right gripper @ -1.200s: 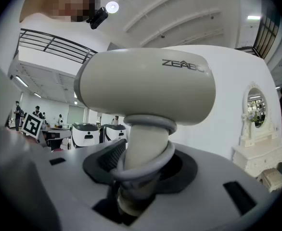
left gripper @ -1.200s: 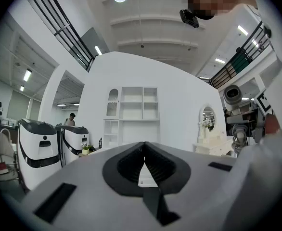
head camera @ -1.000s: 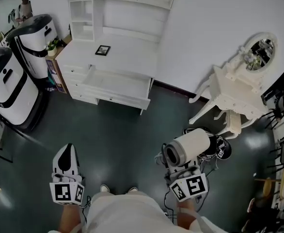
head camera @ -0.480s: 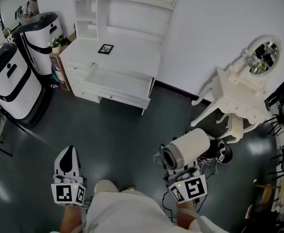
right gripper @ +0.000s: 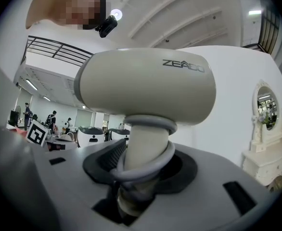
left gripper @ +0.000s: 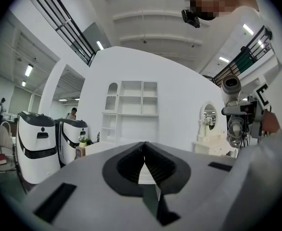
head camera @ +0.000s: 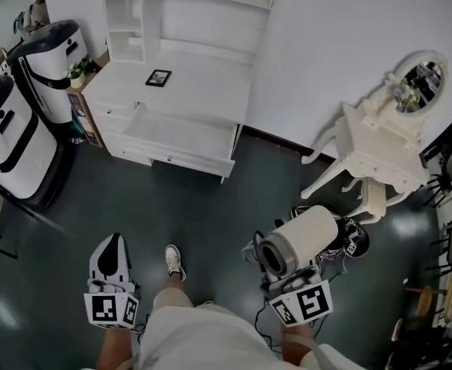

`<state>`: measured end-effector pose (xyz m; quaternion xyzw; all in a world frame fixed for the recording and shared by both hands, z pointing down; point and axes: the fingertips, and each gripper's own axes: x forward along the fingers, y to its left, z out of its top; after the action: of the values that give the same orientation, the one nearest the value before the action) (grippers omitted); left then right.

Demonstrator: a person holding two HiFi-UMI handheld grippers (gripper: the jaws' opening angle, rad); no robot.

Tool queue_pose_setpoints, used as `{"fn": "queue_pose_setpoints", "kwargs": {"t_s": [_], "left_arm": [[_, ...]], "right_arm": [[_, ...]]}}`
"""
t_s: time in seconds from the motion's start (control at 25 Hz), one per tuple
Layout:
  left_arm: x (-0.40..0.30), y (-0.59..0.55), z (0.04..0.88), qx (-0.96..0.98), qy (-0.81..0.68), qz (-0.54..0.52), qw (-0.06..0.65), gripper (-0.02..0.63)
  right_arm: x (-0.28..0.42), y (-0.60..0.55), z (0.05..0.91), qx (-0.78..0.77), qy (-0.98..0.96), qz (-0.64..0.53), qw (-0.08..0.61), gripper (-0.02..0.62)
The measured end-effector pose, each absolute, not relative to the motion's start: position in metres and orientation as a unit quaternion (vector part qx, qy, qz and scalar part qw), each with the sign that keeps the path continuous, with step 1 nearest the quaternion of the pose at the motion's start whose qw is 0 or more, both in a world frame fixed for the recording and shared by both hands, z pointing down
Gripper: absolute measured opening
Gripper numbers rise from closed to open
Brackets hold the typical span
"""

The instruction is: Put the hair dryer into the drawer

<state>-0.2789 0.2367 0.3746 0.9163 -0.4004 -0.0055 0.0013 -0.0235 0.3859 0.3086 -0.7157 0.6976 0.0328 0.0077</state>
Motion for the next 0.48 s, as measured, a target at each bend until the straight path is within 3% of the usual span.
{"fn": "queue_pose_setpoints", "kwargs": {"t_s": [0.48], "left_arm": [[-0.181,0.041,0.371,0.937,-0.348,-0.010,0.012,0.017]], "right_arm": [[0.041,0.210,0.297,-0.738,0.673,0.035,-0.005,0.193]]}}
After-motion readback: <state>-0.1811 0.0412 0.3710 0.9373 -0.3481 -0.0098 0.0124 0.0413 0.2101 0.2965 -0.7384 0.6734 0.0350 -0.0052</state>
